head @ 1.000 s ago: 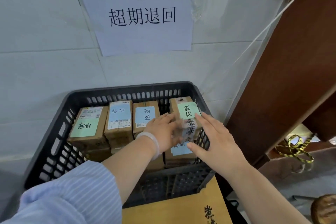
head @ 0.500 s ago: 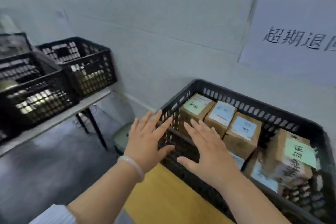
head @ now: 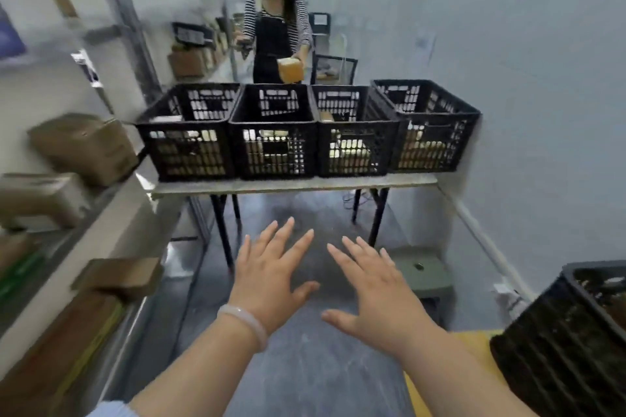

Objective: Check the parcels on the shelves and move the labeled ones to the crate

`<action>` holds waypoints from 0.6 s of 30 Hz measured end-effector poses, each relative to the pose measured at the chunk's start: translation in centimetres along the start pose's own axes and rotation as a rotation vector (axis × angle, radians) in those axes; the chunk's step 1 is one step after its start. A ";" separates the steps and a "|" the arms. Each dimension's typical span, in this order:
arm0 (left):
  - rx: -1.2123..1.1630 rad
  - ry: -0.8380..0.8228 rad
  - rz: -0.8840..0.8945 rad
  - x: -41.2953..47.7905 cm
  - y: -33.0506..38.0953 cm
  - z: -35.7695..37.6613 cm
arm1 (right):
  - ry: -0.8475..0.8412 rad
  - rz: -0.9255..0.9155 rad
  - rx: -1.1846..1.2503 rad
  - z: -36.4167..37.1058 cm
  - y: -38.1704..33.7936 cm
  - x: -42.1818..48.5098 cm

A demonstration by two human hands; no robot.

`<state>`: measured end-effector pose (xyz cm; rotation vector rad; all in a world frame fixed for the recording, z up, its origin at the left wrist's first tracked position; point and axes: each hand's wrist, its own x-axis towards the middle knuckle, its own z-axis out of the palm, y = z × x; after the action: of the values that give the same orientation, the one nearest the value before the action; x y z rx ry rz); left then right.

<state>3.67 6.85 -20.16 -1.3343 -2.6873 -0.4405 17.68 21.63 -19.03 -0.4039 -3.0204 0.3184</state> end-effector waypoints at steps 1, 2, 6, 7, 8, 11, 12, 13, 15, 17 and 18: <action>0.002 0.020 -0.048 -1.1 -1.5 -0.5 | -0.017 -0.042 -0.006 0.4 -1.4 0.7; 0.000 0.031 -0.090 -2.3 -2.9 -1.0 | -0.038 -0.077 -0.010 0.8 -2.9 1.2; 0.053 0.046 -0.246 -8.5 -8.2 -3.6 | -0.099 -0.197 0.013 2.7 -9.7 2.9; 0.061 0.056 -0.289 -10.3 -9.5 -4.3 | -0.110 -0.244 0.027 3.3 -11.9 3.2; 0.080 0.068 -0.332 -12.2 -10.8 -5.1 | -0.125 -0.302 0.035 3.8 -14.2 3.5; 0.114 0.087 -0.500 -17.9 -14.4 -7.3 | -0.152 -0.510 0.034 5.0 -21.5 4.2; 0.119 0.102 -0.545 -19.7 -15.4 -8.1 | -0.154 -0.564 0.037 5.4 -23.8 4.4; 0.124 0.117 -0.584 -21.5 -16.3 -8.9 | -0.154 -0.605 0.043 5.8 -26.0 4.5; 0.159 0.108 -0.665 -25.4 -18.0 -9.9 | -0.148 -0.670 0.067 6.9 -30.1 4.4; 0.193 0.098 -0.748 -29.1 -19.5 -10.8 | -0.168 -0.748 0.090 8.3 -34.0 3.7; 0.197 0.099 -0.790 -30.8 -20.1 -11.2 | -0.189 -0.794 0.100 9.1 -35.7 3.2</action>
<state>6.14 -31.52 -20.59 -0.1518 -2.9678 -0.2705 4.66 -12.95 -20.12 0.8550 -3.0080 0.4420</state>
